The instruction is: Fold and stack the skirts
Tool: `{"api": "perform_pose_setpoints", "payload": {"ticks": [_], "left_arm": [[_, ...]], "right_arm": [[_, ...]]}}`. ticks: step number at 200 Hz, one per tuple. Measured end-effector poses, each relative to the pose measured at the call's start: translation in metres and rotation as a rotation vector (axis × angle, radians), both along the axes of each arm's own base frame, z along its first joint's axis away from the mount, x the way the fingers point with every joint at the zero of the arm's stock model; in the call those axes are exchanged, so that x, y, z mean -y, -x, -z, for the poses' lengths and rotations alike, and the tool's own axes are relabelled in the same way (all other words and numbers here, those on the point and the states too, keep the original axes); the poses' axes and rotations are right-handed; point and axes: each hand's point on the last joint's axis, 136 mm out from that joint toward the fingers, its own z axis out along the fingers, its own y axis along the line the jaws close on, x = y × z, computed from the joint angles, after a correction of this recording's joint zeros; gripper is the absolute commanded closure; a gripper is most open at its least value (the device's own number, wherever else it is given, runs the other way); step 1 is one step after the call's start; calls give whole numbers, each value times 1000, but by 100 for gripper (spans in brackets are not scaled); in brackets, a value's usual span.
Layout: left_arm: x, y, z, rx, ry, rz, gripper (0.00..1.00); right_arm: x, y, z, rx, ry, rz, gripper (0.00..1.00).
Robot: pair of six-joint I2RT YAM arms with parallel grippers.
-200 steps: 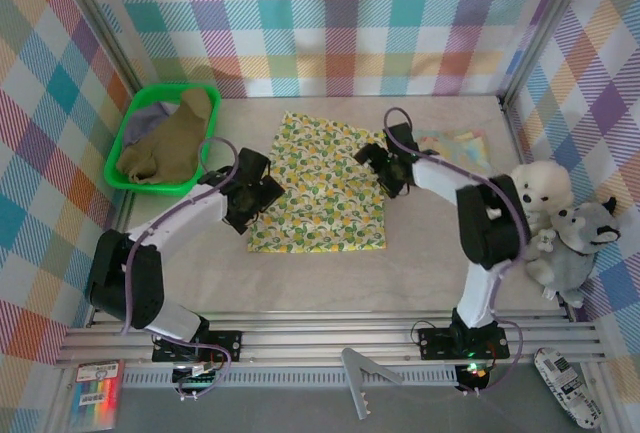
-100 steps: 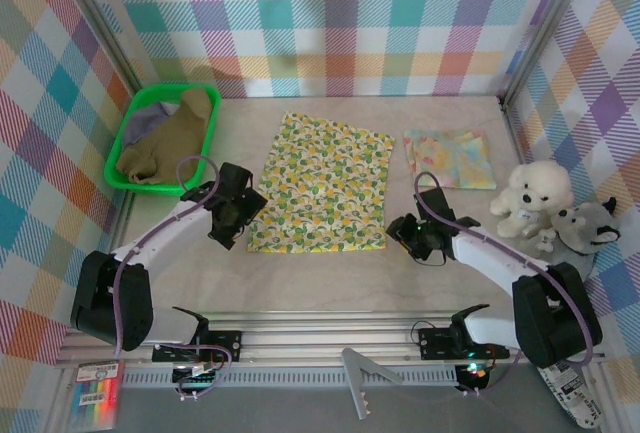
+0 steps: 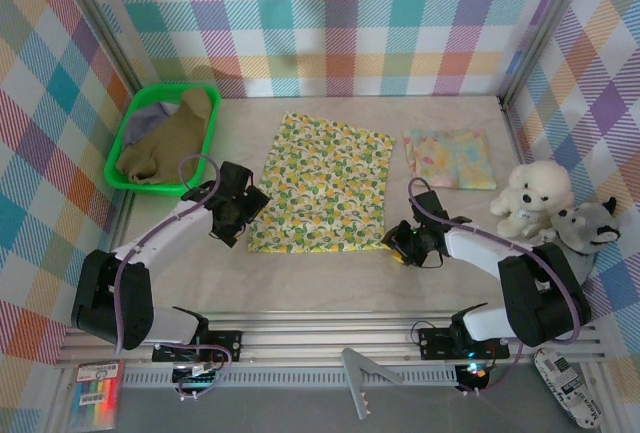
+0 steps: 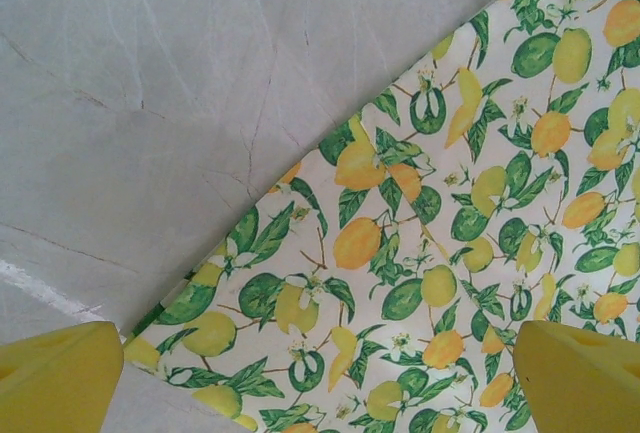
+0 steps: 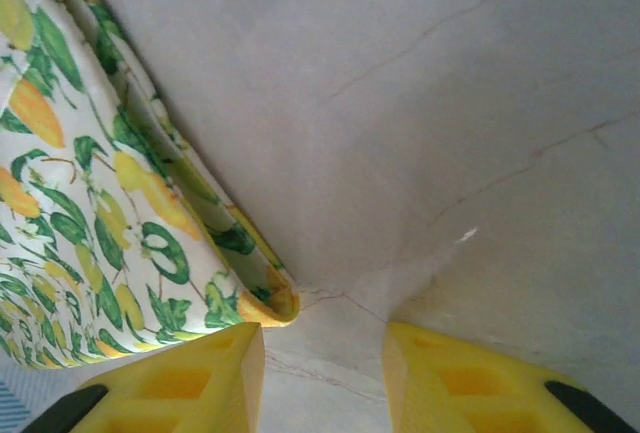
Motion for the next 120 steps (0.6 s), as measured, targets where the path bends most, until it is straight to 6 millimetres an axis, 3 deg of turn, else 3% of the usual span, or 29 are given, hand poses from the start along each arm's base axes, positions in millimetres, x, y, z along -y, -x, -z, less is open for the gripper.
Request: {"api": "perform_pose_setpoints", "payload": {"ticks": [77,120], "left_arm": [[-5,10,15,-55,-16,3,0],[-11,29,35,-116,-32,-8,0]], "right_arm": [[-5,-3,2,-4,-21,-7,66],[-6,-3,2,-15,-26,12,68]]}}
